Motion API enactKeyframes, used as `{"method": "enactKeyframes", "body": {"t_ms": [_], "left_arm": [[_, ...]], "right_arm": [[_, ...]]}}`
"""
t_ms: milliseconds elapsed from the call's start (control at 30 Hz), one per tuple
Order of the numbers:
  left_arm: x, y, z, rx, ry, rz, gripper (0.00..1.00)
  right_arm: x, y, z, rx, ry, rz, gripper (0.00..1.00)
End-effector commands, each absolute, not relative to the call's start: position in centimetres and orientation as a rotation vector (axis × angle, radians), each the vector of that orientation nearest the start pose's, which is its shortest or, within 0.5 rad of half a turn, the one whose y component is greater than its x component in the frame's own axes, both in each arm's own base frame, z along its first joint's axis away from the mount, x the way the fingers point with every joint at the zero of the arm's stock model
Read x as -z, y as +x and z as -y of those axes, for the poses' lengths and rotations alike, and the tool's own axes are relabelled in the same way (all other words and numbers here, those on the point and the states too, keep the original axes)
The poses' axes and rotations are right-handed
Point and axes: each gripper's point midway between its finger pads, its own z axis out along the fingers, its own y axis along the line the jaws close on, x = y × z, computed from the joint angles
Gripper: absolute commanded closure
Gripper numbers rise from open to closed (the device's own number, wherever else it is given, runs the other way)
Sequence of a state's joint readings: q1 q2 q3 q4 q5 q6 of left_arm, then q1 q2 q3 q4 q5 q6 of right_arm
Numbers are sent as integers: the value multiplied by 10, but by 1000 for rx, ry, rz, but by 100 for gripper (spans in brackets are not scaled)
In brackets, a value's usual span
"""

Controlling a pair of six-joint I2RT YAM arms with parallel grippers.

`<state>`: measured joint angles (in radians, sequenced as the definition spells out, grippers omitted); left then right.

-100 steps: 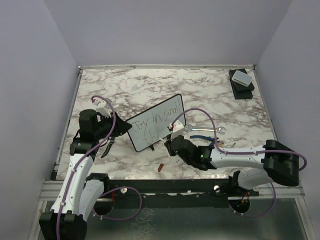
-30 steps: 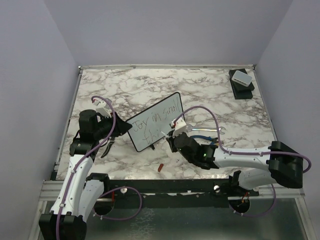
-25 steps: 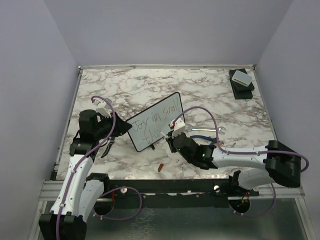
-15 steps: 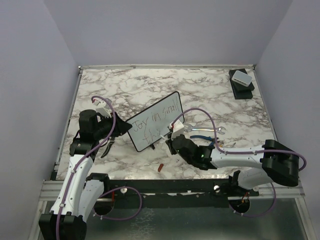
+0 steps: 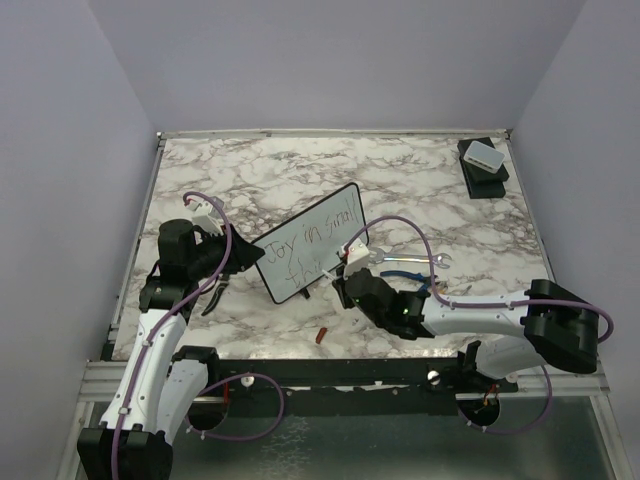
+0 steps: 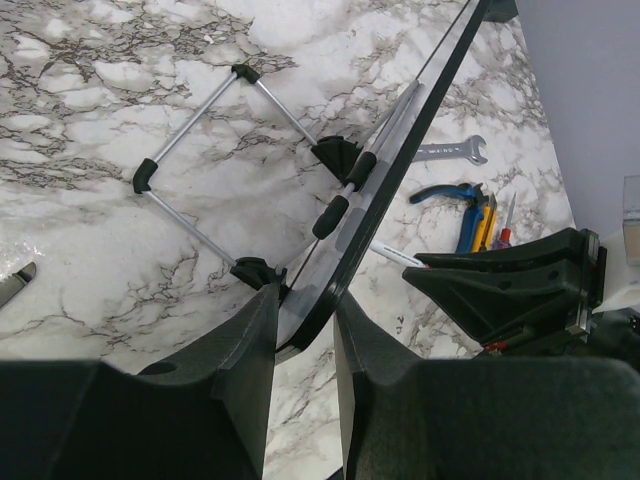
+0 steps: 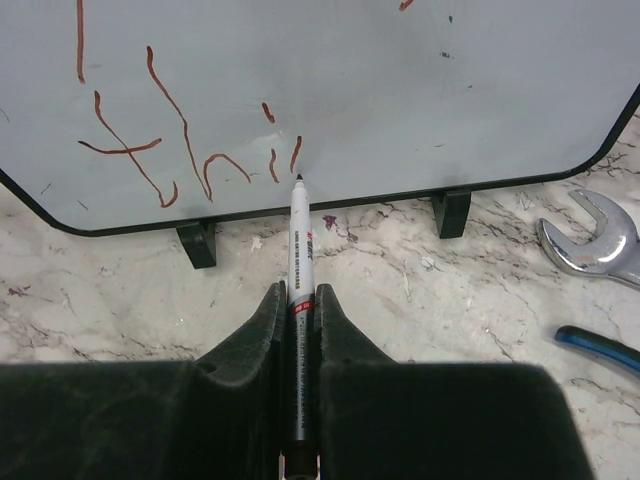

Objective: Write a sentence on the whiteboard

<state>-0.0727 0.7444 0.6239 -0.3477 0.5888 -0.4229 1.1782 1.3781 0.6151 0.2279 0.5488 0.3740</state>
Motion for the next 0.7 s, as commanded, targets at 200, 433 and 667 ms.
{"method": "enactKeyframes", "body": {"t_ms": [200, 433, 667], "left_arm": [[-192, 234, 130, 903, 18, -2080, 71], [-192, 234, 130, 905, 19, -2079, 71], [-192, 234, 130, 904, 18, -2079, 71]], "right_arm": [[-139, 234, -316, -386, -442, -1865, 99], [-146, 240, -307, -359, -409, -1848, 99], [-135, 241, -301, -352, -402, -1881, 99]]}}
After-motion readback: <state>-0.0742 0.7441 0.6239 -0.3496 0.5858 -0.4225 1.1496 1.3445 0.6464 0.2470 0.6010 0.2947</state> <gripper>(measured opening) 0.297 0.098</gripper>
